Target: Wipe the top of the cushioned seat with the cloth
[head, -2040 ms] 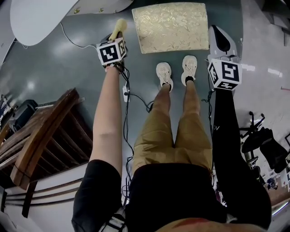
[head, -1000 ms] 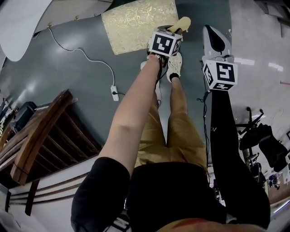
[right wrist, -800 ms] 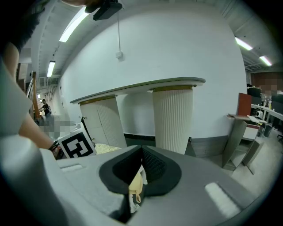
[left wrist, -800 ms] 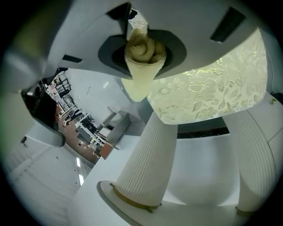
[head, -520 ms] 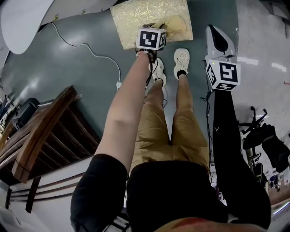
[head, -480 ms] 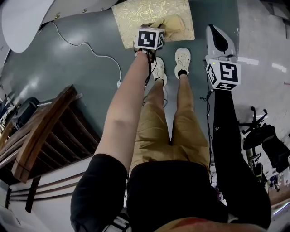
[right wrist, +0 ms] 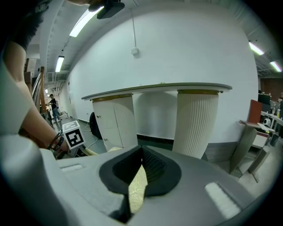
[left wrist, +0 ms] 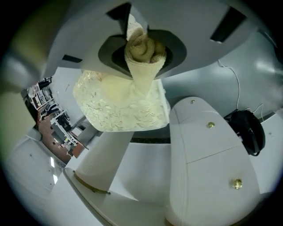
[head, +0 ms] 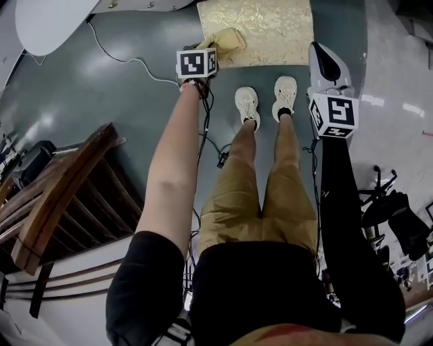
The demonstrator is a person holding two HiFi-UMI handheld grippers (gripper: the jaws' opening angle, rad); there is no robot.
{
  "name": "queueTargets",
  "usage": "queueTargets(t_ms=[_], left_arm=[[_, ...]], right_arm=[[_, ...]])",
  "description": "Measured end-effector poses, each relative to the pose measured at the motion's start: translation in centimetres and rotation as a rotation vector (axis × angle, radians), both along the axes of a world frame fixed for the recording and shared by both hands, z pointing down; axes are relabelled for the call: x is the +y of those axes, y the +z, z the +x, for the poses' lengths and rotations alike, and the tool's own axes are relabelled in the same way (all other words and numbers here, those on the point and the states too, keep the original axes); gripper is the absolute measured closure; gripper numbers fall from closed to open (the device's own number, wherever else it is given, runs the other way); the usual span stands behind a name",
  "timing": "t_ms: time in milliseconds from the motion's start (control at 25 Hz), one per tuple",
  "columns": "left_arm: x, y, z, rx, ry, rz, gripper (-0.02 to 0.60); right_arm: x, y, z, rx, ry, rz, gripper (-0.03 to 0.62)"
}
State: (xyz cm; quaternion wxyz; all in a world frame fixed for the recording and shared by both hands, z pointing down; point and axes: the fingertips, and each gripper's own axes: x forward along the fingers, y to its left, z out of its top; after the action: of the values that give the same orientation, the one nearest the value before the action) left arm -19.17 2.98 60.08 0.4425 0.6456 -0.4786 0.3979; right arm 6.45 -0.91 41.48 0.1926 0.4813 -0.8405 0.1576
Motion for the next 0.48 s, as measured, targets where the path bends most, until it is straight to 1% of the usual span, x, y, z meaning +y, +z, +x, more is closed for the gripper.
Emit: queueTargets(t_ms=[200, 280, 360, 480], left_arm=[[2.2, 0.4, -7.1, -0.096, -0.076, -0.035, 0.522], [3.1, 0.5, -9.2, -0.117, -0.099, -0.043, 0.522], [4.0, 0.5, -10.5, -0.127, -0.111, -0.049, 0.522], [4.6, 0.1, -11.2, -0.129, -0.121, -0.042, 0.522]], right_arm=[[0.1, -0.9, -1.6, 0.022, 0.008, 0.012, 0.592], [0.3, -1.2, -1.8, 0.031, 0.015, 0.015, 0.592], [0.7, -1.4, -1.6, 0.038, 0.017, 0.017, 0.592], [1.4, -1.8, -1.2, 0.045, 0.017, 0.017, 0.592]])
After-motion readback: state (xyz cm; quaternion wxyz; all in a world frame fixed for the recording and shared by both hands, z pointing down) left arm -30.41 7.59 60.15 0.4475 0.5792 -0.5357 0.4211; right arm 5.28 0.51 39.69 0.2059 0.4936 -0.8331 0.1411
